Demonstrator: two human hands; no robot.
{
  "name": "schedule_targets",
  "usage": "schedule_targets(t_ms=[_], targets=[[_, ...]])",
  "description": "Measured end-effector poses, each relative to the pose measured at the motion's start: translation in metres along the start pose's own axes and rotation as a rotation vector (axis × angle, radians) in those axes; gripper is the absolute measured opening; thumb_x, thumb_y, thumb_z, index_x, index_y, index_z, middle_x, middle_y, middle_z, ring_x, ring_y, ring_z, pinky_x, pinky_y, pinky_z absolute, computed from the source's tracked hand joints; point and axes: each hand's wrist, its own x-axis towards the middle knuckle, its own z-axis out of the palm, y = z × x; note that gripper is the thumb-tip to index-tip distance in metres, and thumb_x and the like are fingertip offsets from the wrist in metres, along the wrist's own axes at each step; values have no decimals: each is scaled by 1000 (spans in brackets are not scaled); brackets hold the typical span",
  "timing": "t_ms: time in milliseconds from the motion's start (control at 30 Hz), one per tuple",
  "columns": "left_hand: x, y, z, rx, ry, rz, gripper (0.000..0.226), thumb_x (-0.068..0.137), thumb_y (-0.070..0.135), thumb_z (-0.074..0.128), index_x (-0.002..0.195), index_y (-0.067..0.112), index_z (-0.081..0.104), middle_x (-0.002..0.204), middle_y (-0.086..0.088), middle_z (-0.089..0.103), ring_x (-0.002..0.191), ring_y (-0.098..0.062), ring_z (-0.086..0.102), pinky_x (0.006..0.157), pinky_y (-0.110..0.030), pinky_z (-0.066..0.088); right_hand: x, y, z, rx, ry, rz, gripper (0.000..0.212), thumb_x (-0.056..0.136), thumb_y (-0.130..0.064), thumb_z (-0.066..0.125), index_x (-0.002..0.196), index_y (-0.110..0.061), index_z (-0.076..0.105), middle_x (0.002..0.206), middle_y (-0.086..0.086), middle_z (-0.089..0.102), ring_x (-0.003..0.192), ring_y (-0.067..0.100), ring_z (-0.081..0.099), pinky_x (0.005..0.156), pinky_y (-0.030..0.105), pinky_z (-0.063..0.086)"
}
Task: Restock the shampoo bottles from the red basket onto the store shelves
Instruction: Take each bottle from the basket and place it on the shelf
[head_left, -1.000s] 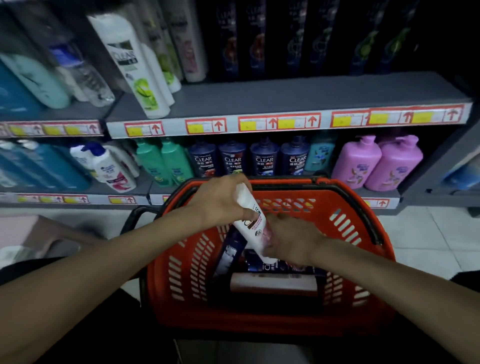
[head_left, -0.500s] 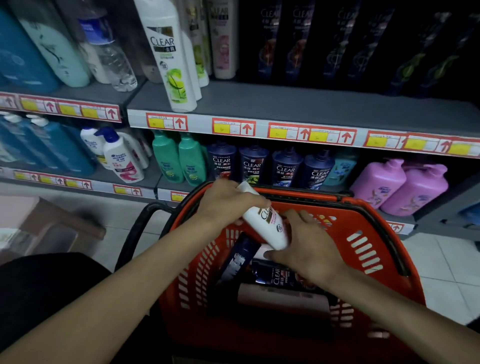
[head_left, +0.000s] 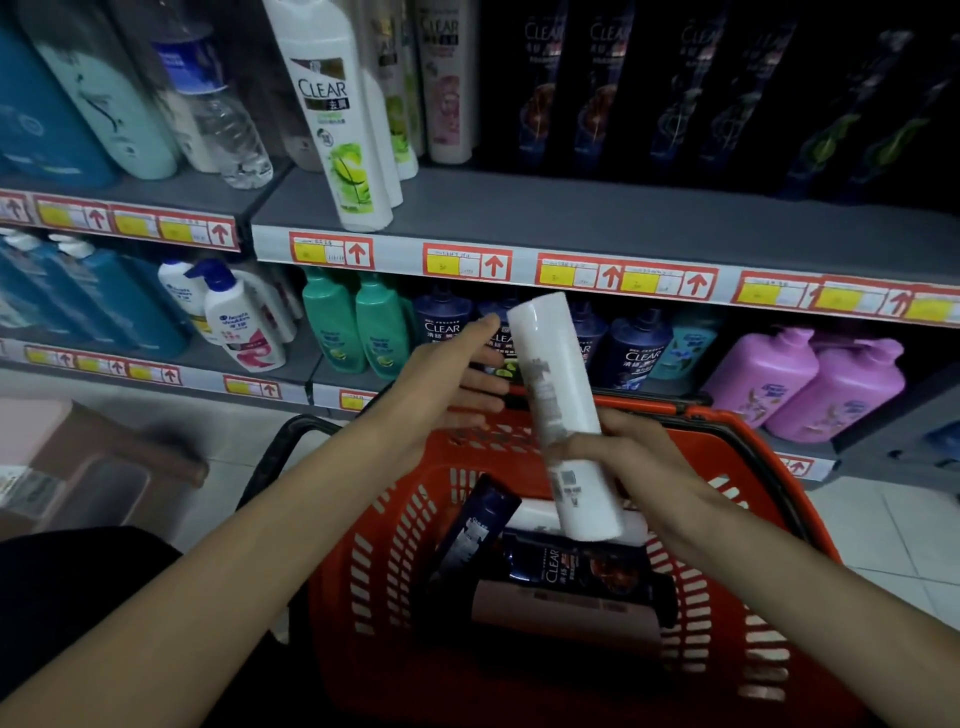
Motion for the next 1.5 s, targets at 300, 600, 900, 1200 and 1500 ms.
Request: schedule_targets(t_ms=[300,600,900,1200,1500], targets=[[-5,-4,13,-5,-7,41,46,97,57,59,111,17,75,97,-6,80,97,-27,77,92,-42,60,-4,-12,-3,489,-39,98,32,89,-23,58,119,-17,70,98,8,73,91,28,69,94,54,56],[-30,-10,32,-19,-28,268,32,100,35,65,129,47,67,106,-1,77,94,-17,74,83,-39,62,-13,-33,6,531,13,-28,31,94,-20,54,122,-15,67,89,8,71,80,25,66,77,44,56],[-44,-2,43,-118,-13,202,39,92,52,70,125,31,74,121,2,76,115,-21,71,107,-51,51,-28,-51,12,387,44,-140,37,92,-7,61,121,-29,72,108,0,78,103,21,72,92,45,59],[-47,18,52,-295,-24,15,51,85,44,79,119,8,75,115,-23,75,90,-32,71,82,-40,58,-47,-55,12,364,46,-220,60,78,13,66,116,-35,63,102,9,71,97,21,71,83,37,58],[-34,27,50,-293,21,125,58,89,46,74,131,7,64,116,-20,75,108,-40,71,91,-49,59,-31,-54,1,380,-59,-113,39,83,-17,84,116,-12,63,104,9,78,93,23,78,90,42,61]])
